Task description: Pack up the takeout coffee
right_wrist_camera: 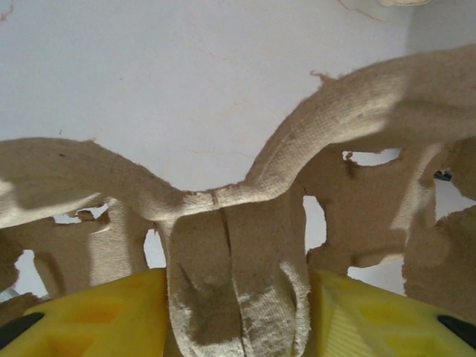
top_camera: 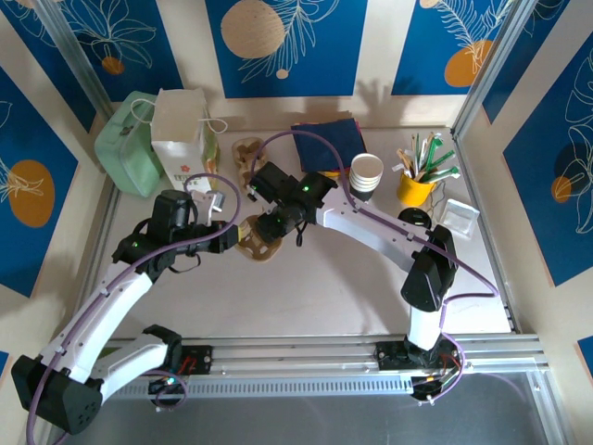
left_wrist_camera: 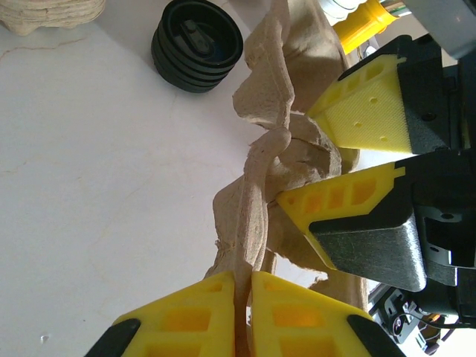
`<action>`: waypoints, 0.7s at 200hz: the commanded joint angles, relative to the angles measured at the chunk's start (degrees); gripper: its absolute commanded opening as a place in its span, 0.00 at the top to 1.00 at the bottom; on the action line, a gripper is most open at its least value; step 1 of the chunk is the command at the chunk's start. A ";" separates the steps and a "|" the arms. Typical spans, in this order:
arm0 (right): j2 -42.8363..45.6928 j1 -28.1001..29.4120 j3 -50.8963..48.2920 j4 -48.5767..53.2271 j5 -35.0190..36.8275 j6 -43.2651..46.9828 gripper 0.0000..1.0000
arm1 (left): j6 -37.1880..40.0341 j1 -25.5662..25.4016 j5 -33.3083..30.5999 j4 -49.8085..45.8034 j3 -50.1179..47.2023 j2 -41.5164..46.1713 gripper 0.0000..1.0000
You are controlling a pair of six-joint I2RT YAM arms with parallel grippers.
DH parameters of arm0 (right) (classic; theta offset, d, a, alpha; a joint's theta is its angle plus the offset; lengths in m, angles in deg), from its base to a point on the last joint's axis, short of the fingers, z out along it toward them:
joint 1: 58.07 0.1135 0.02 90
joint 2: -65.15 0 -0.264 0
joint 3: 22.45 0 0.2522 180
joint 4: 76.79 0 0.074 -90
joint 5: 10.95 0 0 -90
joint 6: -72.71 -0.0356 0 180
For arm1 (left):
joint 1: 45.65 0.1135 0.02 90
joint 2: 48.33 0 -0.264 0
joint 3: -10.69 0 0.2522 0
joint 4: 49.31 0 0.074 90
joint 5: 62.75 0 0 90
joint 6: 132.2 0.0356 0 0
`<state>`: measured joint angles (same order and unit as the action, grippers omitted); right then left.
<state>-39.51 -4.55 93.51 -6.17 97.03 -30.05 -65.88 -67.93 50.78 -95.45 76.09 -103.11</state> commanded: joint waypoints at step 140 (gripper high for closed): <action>4.96 -1.99 -5.71 -0.22 -1.78 1.15 0.62 | -1.77 2.05 -13.06 -10.25 14.35 -1.80 0.34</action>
<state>-37.98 -6.10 89.35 -6.49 96.59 -29.72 -67.50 -67.69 46.63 -100.15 83.02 -103.02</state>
